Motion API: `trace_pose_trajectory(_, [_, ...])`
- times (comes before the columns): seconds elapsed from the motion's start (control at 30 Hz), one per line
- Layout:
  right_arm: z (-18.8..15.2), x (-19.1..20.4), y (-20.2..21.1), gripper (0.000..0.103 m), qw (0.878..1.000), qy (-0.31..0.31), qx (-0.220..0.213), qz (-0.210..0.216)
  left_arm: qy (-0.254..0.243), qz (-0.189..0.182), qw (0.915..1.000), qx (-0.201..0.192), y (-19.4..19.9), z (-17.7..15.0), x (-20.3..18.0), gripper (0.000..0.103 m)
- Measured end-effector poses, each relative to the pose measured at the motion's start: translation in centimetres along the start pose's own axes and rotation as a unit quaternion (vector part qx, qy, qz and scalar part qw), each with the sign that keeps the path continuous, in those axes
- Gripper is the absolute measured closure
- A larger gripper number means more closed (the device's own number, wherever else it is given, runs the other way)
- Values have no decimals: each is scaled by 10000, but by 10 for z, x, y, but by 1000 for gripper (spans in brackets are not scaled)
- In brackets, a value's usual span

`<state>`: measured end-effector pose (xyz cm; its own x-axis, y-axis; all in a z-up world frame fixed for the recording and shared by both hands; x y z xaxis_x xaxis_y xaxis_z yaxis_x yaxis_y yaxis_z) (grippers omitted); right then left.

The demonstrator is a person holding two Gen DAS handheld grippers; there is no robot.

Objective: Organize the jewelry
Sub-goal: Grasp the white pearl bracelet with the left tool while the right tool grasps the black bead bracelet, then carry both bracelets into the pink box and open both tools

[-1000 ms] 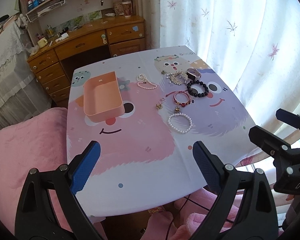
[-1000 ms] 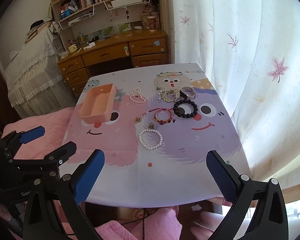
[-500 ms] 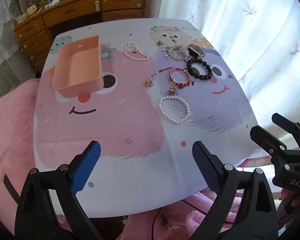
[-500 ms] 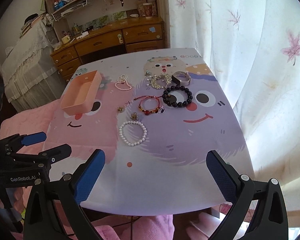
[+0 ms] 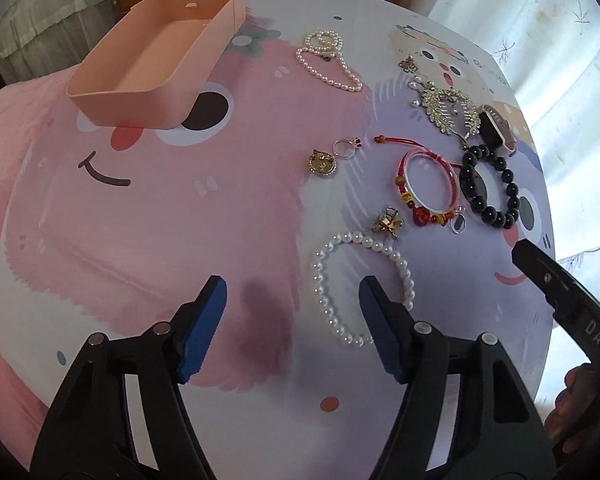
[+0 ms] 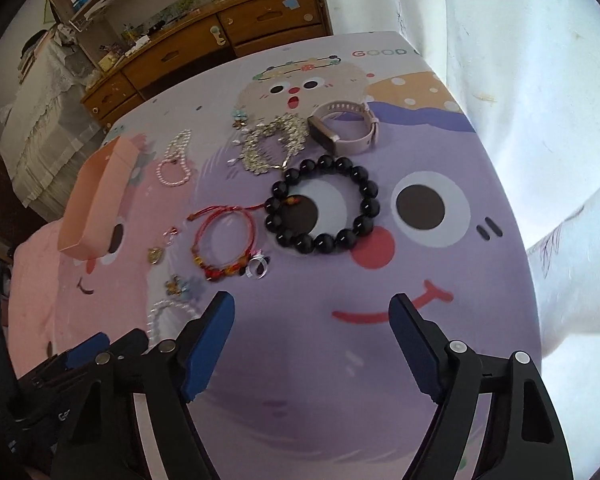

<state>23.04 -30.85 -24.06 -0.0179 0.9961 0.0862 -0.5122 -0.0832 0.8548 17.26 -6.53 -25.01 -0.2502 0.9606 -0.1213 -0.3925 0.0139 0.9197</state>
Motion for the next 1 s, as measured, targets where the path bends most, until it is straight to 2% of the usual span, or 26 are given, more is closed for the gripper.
trace_pose_trajectory(0.07, [8,-4,-12,33,9987,289,-192,-373,24,26,10000,-22,-8,-3,-4,43])
trace_pose_trajectory(0.1, [11,-4,-18,34,9981,361,-286,-415,23,36,10000,-37,-12,-4,-6,47])
trace_pose_trajectory(0.2, [21,-13,-35,40,9977,380,-403,-391,-77,142,9996,-229,-14,-5,-10,56])
trace_pose_trajectory(0.37, [26,-8,-49,47,9979,419,-453,-179,-494,279,9976,-396,-15,-5,-16,59])
trace_pose_trajectory(0.4, [28,-7,-52,50,9977,472,-449,-169,-534,248,9973,-433,-13,-6,-17,64])
trace_pose_trajectory(0.47, [28,-2,-54,57,9973,559,-462,-144,-594,240,9968,-486,-12,-8,-19,68])
trace_pose_trajectory(0.53, [26,-1,-61,72,9979,521,-371,-78,-629,231,9963,-532,-10,-11,-21,71])
trace_pose_trajectory(0.63, [29,-1,-68,78,9976,555,-414,-69,-592,208,9964,-576,-9,-12,-23,77])
trace_pose_trajectory(0.7, [31,-1,-70,84,9970,642,-433,-78,-597,151,9964,-576,-9,-13,-25,86])
trace_pose_trajectory(0.77, [33,-4,-71,84,9977,546,-392,75,-629,116,9962,-595,-8,-14,-27,98])
trace_pose_trajectory(0.83, [34,-6,-72,88,9979,531,-330,192,-579,34,9964,-620,-8,-14,-28,98])
trace_pose_trajectory(1.0, [35,-9,-72,88,9980,518,-267,264,-547,-75,9965,-627,-8,-13,-26,98])
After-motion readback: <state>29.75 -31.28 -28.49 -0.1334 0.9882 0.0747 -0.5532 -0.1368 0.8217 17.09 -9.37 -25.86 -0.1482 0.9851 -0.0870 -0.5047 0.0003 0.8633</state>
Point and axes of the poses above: each gripper's, at about its wrist camera, not at the fingertips, and y roughly against the way its jaws point, x to its left, z to its top, the point moved 5 cm from there along -y, roughly the way its jaws point, and after that the axes turned 5 degrees about -x, right-handed, at the moved point
